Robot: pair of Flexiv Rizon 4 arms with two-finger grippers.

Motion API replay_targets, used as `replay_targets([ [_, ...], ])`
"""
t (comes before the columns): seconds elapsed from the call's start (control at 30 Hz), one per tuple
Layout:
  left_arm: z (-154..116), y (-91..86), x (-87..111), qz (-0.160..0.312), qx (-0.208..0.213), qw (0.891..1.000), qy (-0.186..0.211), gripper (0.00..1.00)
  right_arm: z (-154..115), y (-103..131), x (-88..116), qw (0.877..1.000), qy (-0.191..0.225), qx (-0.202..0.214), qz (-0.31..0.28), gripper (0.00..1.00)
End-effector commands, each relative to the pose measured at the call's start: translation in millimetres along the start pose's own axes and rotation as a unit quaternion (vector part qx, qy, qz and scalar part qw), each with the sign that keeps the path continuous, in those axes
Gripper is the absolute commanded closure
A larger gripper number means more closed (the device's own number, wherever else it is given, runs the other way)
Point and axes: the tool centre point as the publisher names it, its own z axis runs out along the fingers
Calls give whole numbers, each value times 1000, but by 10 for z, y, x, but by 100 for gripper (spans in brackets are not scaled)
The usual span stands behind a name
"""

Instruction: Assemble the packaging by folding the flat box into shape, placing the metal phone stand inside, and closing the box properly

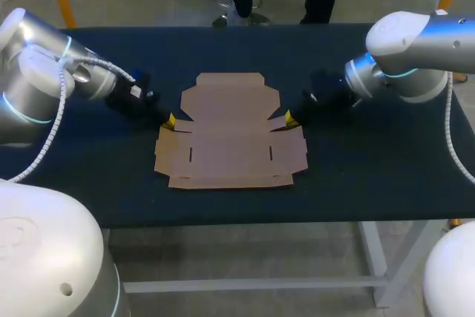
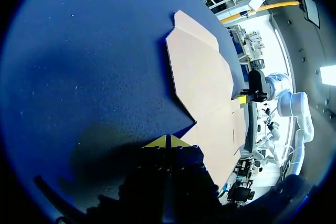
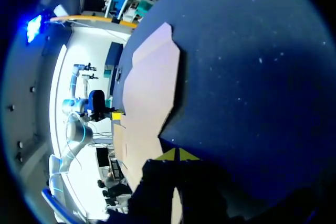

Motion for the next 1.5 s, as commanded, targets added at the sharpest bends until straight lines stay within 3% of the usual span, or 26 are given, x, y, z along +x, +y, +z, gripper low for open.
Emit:
replay_targets([
  [0.03,19,12,25,-2,-1,1000,-6,100,29,0,11,1000,2,2,0,100],
  [0.47,-8,21,80,-20,18,999,-44,100,48,8,97,1000,-2,0,-5,100],
  [1.1,-40,141,235,-6,50,996,-69,100,82,3,192,1000,-18,-7,-7,100],
  [1.5,-16,130,336,2,57,994,-93,100,96,-17,272,999,-35,-12,-12,100],
])
